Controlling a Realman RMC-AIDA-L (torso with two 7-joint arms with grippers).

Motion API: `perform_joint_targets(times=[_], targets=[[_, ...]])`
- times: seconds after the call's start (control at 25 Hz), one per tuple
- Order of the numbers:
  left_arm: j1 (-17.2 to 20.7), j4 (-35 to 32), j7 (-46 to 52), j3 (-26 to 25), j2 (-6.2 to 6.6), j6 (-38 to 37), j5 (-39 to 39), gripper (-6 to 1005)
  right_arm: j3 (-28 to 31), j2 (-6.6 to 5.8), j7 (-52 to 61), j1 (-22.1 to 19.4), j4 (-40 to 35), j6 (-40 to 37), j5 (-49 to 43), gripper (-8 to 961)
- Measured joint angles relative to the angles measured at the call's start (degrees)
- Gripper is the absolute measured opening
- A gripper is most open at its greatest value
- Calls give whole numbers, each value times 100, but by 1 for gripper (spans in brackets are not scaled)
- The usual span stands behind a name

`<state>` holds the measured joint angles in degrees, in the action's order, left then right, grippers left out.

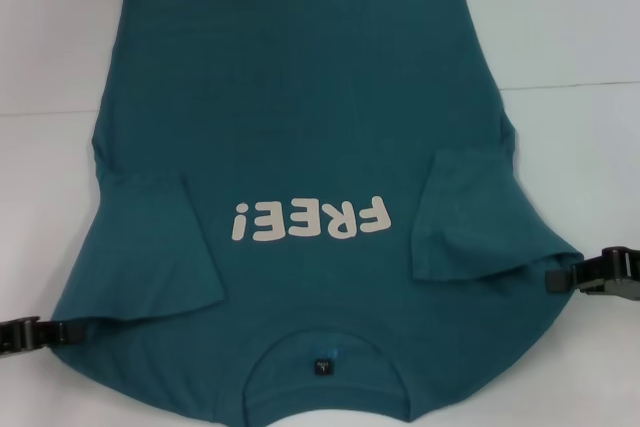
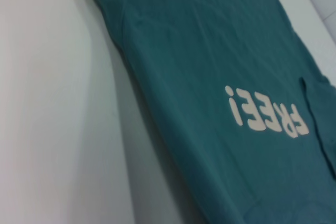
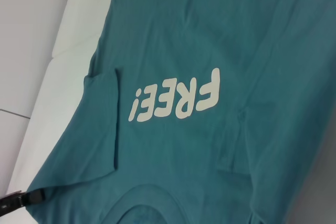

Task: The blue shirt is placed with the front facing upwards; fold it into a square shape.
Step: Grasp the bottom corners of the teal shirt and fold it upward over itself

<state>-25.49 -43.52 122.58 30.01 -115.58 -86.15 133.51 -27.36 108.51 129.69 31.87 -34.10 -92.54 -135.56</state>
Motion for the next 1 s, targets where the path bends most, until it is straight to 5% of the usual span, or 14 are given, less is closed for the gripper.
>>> perform_joint_targets(times=[1.0], targets=[[443, -102, -251, -714, -20, -1065, -32, 9, 453, 10, -321, -717, 0, -487, 85, 38]])
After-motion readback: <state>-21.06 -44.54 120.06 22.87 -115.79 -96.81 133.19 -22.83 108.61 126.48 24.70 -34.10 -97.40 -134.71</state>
